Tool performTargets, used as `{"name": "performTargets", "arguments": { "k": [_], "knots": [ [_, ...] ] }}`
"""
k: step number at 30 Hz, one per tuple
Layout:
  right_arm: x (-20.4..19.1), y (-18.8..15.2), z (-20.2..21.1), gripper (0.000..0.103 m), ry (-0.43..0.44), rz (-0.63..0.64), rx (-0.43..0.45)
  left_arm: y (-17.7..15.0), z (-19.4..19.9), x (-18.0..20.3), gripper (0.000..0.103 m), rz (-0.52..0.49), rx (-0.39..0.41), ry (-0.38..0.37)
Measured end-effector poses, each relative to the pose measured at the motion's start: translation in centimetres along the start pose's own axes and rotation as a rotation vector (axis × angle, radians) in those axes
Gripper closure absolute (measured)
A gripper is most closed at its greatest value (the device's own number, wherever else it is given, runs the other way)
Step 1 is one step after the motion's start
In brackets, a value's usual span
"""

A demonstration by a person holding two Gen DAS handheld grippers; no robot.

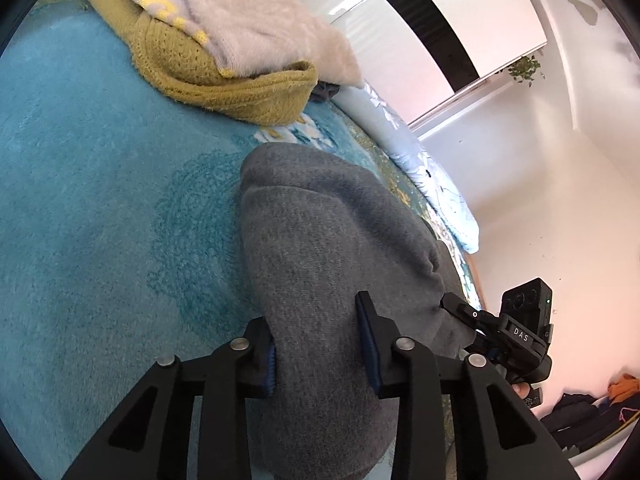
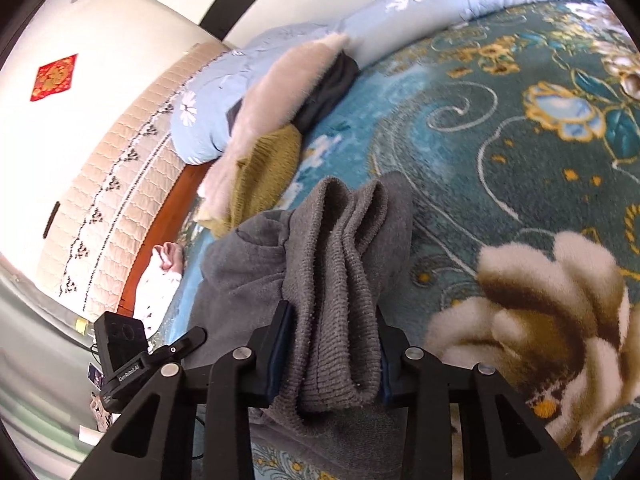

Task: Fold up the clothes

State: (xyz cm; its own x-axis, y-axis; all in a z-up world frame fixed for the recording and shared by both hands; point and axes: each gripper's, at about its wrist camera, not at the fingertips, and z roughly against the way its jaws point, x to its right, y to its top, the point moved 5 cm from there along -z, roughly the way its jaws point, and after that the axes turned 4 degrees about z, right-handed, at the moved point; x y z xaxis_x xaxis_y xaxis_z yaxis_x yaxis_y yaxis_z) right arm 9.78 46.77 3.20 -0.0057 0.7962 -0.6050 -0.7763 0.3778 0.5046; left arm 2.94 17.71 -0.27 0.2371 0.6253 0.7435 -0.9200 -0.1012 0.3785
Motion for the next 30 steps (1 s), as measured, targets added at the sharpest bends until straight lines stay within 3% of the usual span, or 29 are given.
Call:
{"name": "performTargets", "arguments": {
  "k": [6, 12, 23, 30],
  "knots": [
    [-1.9, 0.4, 0.6, 0.067, 0.029, -0.005, 0.048, 0.4, 1.2, 0.2, 0.073, -0.026, 0.019, -0.005],
    [-6.5, 1.1, -0.7, 0.068, 0.079, 0.025, 0.061, 2.7, 6.0, -1.4, 0.073, -0.037, 0.092, 0.001],
    [-21.8, 3.7, -9.4, 0.068, 0.184, 0.192, 0.004, 9.7, 19.9, -6.8, 0.073, -0.126, 0.288, 0.079],
    [-33.6, 5.9, -16.2, 0.068, 0.244, 0.370, 0.000, 15.0, 29.8, -12.3, 0.073, -0.114, 0.513, 0.071]
  ]
}}
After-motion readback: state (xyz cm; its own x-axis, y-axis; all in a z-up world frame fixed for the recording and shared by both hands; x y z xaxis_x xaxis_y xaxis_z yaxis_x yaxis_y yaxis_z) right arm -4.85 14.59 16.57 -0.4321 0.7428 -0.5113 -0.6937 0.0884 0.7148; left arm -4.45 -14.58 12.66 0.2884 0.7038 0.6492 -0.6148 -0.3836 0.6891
